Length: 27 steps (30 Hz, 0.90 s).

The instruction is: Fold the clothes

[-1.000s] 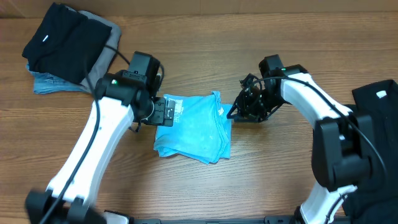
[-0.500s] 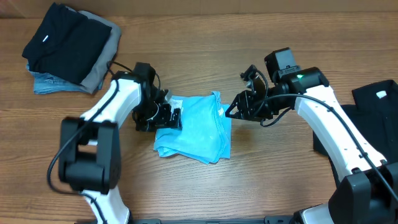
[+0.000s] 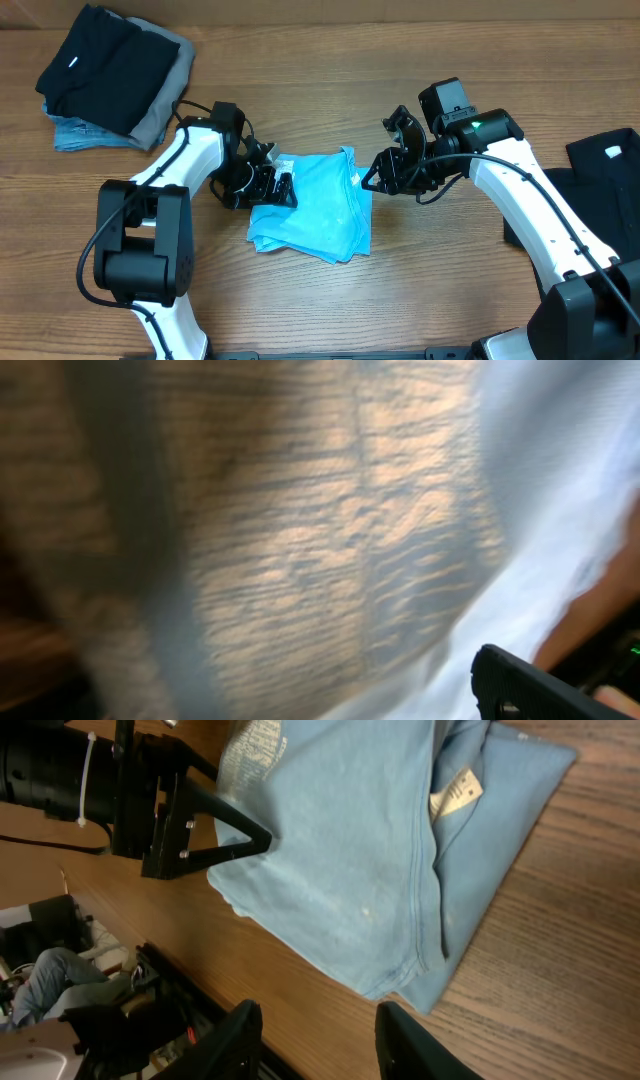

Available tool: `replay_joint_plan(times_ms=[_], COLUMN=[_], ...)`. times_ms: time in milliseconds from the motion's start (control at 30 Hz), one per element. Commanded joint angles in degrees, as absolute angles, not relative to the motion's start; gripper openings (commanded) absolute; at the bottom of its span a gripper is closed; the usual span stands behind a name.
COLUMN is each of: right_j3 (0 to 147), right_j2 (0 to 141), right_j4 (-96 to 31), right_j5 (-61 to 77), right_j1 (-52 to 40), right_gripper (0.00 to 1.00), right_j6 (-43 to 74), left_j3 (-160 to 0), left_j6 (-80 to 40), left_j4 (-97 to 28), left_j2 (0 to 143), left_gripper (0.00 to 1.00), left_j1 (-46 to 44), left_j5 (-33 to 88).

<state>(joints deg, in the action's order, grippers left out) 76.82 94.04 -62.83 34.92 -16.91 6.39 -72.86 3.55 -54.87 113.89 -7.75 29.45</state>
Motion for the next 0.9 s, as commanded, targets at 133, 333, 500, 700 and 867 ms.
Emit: replay_joint_plan(times_ms=[133,333,500,700,867], right_j3=[77.14,77.1,76.51,69.38,61.06], right_j2=[94.04,95.22,97.67,101.95,104.73], right_j4=[-59.7,-59.75,-61.47,-55.13,-45.74], right_j5=[27.42,26.35,26.41,26.65,29.23], right_j1=[-17.63,-19.16,-21.8,-25.67,-26.24], right_gripper=[0.4,0.33,0.26,0.18,0.13], right_j6=[15.25,17.89,21.56,35.07,48.6], left_j3=[-64.31,-64.14,-65.76,-74.28,-82.26], left_j6=[5.98,6.02,6.48,9.3,10.31], left_j4=[-47.18,-47.66,-49.65,-59.42,-66.5], left_j2=[116.9,116.88,116.86,113.97,109.1], left_gripper=[0.99,0.89,0.8,0.8,0.87], left_j1=[-4.27,-2.5,-2.11,-1.89,-1.89], left_j5=[41.91,42.39,42.68,42.44,35.14])
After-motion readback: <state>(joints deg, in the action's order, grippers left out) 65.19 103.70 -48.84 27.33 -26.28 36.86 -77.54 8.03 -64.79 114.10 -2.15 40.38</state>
